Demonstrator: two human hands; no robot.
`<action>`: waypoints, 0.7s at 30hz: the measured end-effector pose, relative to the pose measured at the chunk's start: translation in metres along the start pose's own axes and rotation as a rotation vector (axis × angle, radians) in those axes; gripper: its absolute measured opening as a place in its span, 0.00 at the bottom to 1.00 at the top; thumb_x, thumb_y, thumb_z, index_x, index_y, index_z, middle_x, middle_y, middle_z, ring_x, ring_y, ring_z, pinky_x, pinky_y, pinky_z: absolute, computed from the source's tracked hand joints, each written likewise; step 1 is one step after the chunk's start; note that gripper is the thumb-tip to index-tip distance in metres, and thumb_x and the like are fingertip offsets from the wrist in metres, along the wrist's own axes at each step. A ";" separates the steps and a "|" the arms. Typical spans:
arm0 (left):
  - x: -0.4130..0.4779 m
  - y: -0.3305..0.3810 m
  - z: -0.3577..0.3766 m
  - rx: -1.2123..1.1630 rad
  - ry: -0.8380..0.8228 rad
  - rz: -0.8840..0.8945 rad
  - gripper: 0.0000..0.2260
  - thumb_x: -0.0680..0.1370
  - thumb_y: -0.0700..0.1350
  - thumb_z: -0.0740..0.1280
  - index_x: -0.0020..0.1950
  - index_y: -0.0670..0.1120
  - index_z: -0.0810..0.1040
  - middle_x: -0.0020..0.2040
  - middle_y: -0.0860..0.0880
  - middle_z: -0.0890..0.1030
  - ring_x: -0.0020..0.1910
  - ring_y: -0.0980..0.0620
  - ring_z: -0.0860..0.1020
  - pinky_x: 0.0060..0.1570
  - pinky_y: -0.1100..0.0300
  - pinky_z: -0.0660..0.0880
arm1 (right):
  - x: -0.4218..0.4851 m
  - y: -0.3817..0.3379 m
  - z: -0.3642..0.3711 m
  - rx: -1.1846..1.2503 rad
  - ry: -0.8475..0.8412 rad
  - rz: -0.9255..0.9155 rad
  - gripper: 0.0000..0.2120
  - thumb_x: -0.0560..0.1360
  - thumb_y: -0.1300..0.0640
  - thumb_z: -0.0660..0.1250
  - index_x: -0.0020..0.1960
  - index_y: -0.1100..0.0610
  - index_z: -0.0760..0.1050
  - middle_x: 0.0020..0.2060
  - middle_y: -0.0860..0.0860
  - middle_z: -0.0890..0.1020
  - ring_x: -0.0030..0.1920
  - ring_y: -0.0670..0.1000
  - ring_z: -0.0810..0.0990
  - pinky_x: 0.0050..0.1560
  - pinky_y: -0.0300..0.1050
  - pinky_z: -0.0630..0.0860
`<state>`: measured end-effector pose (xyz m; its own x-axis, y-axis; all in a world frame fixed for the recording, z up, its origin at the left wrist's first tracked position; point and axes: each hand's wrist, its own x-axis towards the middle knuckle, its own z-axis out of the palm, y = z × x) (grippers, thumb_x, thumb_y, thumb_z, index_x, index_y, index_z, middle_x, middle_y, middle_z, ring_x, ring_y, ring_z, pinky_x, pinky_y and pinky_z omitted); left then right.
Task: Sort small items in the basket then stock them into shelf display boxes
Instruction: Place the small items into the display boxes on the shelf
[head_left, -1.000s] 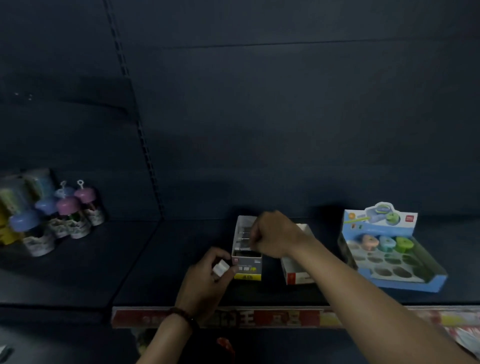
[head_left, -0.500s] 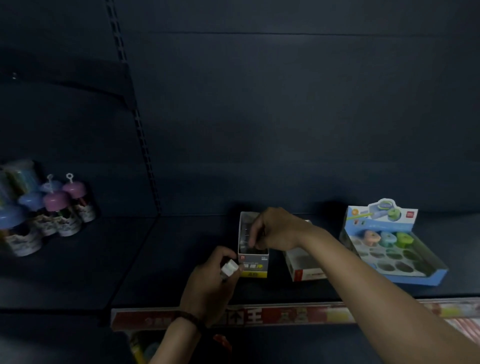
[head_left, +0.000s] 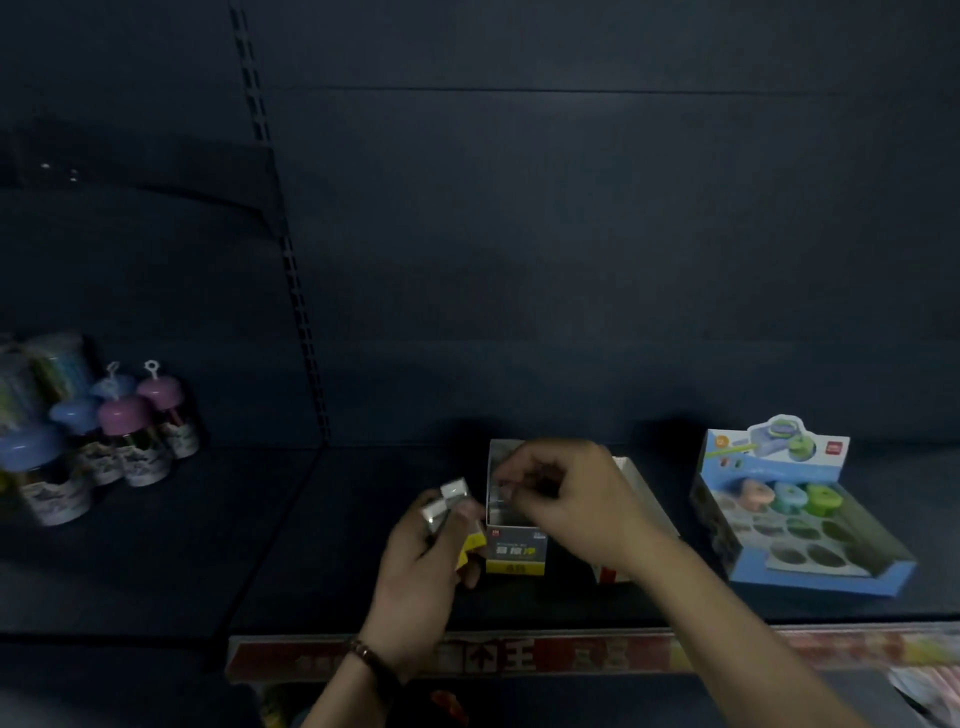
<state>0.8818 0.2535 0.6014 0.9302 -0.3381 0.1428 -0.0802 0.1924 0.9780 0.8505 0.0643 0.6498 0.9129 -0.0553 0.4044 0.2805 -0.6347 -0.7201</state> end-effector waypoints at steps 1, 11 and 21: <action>0.001 0.005 0.002 -0.039 -0.005 -0.007 0.09 0.85 0.46 0.64 0.54 0.41 0.78 0.39 0.46 0.79 0.37 0.47 0.75 0.32 0.56 0.72 | -0.004 -0.002 0.002 0.013 0.012 -0.010 0.15 0.74 0.59 0.79 0.48 0.38 0.84 0.46 0.37 0.87 0.51 0.40 0.86 0.55 0.42 0.82; 0.010 0.022 0.022 -0.087 0.005 0.020 0.12 0.86 0.48 0.63 0.48 0.52 0.84 0.38 0.55 0.82 0.37 0.57 0.79 0.38 0.60 0.75 | -0.018 -0.001 0.015 -0.013 0.196 -0.099 0.16 0.67 0.49 0.84 0.55 0.44 0.88 0.49 0.37 0.86 0.53 0.43 0.85 0.52 0.44 0.82; 0.016 0.030 0.013 0.226 -0.017 0.162 0.12 0.85 0.46 0.66 0.46 0.46 0.84 0.32 0.60 0.80 0.32 0.64 0.75 0.34 0.71 0.69 | -0.014 0.006 0.016 -0.241 0.267 -0.231 0.17 0.76 0.55 0.79 0.65 0.51 0.85 0.53 0.39 0.79 0.54 0.39 0.81 0.55 0.36 0.79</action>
<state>0.8893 0.2425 0.6354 0.8929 -0.3354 0.3005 -0.3068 0.0354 0.9511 0.8442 0.0733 0.6311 0.7167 -0.0676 0.6941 0.3625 -0.8142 -0.4536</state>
